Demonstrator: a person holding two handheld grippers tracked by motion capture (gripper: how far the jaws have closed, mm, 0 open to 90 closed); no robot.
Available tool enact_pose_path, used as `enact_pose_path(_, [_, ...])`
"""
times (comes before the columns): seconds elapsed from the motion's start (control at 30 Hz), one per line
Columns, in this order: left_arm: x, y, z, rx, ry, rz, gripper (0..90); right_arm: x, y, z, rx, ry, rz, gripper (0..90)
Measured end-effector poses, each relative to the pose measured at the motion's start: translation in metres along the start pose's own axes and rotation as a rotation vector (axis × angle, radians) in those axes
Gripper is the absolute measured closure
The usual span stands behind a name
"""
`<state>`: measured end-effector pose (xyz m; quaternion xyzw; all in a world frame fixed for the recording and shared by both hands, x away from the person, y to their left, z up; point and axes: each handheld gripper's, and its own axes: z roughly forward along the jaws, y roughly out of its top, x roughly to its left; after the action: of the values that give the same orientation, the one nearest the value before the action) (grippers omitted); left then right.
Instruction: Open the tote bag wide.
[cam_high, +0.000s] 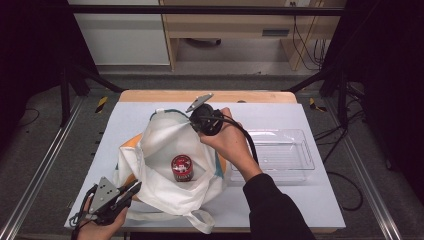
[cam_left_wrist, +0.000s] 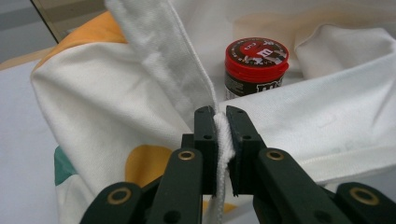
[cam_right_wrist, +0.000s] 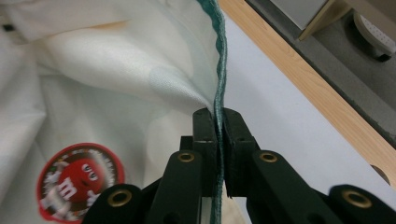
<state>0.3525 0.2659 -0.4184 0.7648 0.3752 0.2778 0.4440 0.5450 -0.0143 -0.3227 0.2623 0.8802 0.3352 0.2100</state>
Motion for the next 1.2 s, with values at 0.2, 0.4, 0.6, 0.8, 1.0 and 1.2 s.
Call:
enact_pose_path(0.2, [-0.001,-0.006,0.001,0.038,-0.005,0.028,83.9,-0.02,-0.006,0.022,0.028,-0.013,0.047,86.2])
enact_pose_path(0.4, [0.002,-0.013,0.008,0.094,-0.008,0.056,84.0,-0.028,-0.015,0.045,0.065,-0.016,0.073,86.2])
enact_pose_path(0.6, [0.002,-0.02,0.007,0.123,-0.021,0.062,84.2,-0.036,-0.026,0.058,0.11,-0.018,0.093,86.0])
enact_pose_path(0.8, [0.001,-0.022,0.008,0.108,-0.018,0.061,83.8,-0.034,-0.034,0.062,0.123,-0.008,0.103,82.2])
enact_pose_path(1.0, [0.002,-0.023,0.009,0.049,0.009,0.039,71.6,-0.026,-0.032,0.051,0.094,-0.002,0.121,55.8])
enact_pose_path(1.2, [0.003,-0.022,0.008,0.005,0.036,0.029,59.3,-0.006,-0.028,0.021,0.042,0.005,0.096,46.1])
